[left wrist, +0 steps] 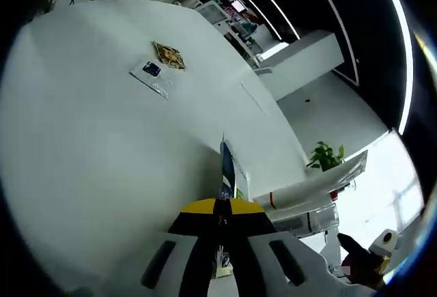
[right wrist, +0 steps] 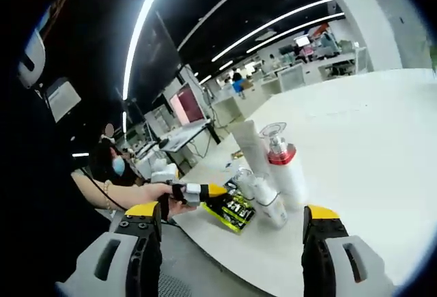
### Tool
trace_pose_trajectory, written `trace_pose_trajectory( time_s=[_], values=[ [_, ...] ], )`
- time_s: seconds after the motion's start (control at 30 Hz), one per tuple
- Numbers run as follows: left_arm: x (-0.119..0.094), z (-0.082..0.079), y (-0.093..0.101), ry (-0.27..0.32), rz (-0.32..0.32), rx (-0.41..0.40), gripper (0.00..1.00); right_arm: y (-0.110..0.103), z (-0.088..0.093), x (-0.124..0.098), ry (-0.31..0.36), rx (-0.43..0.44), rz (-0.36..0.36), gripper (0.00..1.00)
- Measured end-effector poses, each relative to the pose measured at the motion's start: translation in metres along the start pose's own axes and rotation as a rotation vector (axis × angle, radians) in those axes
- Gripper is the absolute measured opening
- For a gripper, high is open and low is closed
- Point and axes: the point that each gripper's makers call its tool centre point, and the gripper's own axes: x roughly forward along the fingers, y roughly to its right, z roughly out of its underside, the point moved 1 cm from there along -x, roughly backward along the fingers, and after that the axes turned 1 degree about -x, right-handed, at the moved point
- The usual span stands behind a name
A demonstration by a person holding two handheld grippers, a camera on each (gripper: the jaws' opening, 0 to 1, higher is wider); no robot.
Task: Arrange the skincare products in the storage area until every visible bottle or jar stands upright without overlapping.
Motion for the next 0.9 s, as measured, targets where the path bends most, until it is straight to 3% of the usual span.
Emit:
trace_pose_trajectory(
  time_s=[0.27, 0.37, 0.57, 0.9],
  values=[
    [0.002, 0.005, -0.007, -0.029, -0.037, 0.055, 0.02, 0.001, 0.000, 0.001, -0.002, 0.000, 0.001, 0.87],
    [0.003, 0.008, -0.009, -0.056, -0.063, 0.125, 0.06, 0.002, 0.000, 0.001, -0.001, 0.002, 0.000, 0.87],
    [0.003, 0.014, -0.007, -0.078, -0.076, 0.178, 0.10, 0.002, -0.001, 0.000, 0.004, 0.005, 0.000, 0.87],
    [0.002, 0.009, -0.006, -0.093, -0.080, 0.257, 0.13, 0.003, 0.001, 0.001, -0.006, 0.005, 0.006, 0.87]
  ],
)
